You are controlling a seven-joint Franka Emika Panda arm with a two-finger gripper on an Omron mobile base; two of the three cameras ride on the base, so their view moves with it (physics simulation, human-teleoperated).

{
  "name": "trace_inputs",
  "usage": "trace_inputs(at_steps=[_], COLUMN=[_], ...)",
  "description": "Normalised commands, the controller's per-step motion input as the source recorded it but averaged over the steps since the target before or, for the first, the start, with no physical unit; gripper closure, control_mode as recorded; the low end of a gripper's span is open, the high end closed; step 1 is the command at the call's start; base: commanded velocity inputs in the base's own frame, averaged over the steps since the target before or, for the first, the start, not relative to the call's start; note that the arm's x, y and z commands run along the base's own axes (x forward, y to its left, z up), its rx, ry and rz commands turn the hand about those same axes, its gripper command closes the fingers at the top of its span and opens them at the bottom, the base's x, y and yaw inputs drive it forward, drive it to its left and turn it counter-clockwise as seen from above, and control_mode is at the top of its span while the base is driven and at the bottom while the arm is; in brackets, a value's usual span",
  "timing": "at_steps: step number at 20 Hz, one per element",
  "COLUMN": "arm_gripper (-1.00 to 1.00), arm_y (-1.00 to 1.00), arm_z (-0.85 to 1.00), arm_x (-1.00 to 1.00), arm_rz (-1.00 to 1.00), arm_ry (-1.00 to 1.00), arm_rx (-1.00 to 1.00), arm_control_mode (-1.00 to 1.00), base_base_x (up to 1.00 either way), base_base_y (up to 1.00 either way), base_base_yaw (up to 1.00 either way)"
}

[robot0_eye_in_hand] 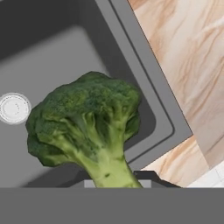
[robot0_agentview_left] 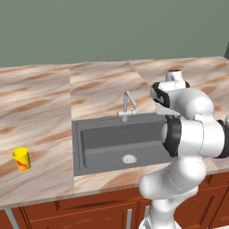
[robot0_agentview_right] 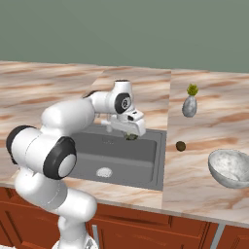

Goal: Remove the kiwi and broccoli from the sink. Then move the bowl and cup from the counter to the sink for washing.

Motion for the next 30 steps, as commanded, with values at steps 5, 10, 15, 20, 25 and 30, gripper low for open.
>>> trace_inputs(at_steps=[5, 10, 15, 20, 25, 30], arm_gripper=[1.00, 1.00, 1.00, 1.00, 1.00, 1.00], arm_y=[-0.19, -0.18, -0.18, -0.22, -0.26, -0.28], arm_z=[0.05, 0.00, 0.00, 0.00, 0.00, 0.00], arm_x=[-0.08, -0.14, -0.17, -0.05, 0.00, 0.00], arm_rz=[0.00, 0.00, 0.00, 0.00, 0.00, -0.01], arm_ry=[0.00, 0.00, -0.06, -0.07, -0.01, 0.00], arm_rx=[0.05, 0.02, 0.01, 0.00, 0.00, 0.00], arm_control_mode=[-1.00, -1.00, -1.00, -1.00, -1.00, -1.00], base_base_x=[0.00, 0.00, 0.00, 0.00, 0.00, 0.00], base_base_y=[0.00, 0.00, 0.00, 0.00, 0.00, 0.00], base_base_yaw=[0.00, 0.00, 0.00, 0.00, 0.00, 0.00])
